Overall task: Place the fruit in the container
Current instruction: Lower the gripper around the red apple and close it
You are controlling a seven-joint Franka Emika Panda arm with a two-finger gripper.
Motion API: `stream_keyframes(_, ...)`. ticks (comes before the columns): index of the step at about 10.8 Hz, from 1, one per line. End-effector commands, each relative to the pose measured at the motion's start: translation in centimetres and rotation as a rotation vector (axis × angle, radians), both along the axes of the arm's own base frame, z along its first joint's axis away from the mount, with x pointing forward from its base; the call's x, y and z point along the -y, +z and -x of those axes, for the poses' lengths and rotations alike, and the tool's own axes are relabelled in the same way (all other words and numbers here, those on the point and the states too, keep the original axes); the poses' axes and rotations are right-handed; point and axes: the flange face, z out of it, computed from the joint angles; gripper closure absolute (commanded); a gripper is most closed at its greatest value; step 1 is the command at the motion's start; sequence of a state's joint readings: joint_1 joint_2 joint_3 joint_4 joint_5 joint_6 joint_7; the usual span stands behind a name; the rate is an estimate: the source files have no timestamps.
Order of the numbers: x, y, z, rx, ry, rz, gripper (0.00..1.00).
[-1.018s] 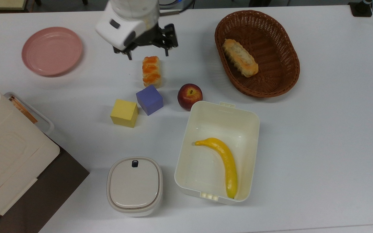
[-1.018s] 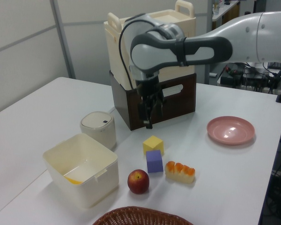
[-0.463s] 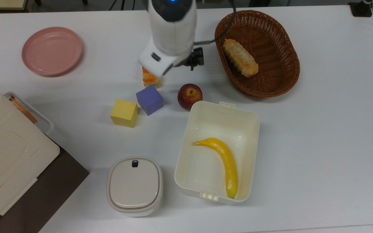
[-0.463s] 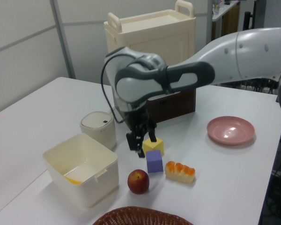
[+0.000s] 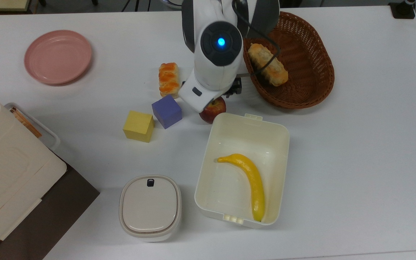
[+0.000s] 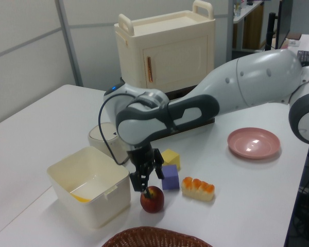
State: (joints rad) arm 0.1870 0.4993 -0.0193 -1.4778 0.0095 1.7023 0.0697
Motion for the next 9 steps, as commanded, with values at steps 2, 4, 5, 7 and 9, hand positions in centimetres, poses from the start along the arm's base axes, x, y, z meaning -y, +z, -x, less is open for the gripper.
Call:
stream_keyframes(2, -1.67, -2.96, 0.02, -0.006, -0.01, 0.059, 0.0)
stream_keyframes(4, -1.76, -3.1, -0.48, 0.033, -0.045, 0.064, 0.0)
stream_keyframes(5, -1.64, -3.13, -0.64, 0.044, -0.055, 0.07, 0.11)
stream_keyframes(7, -1.45, -3.12, -0.7, 0.048, -0.051, 0.08, 0.45)
stream_keyframes(9, -1.23, -2.82, -0.72, 0.046, -0.047, 0.079, 0.81)
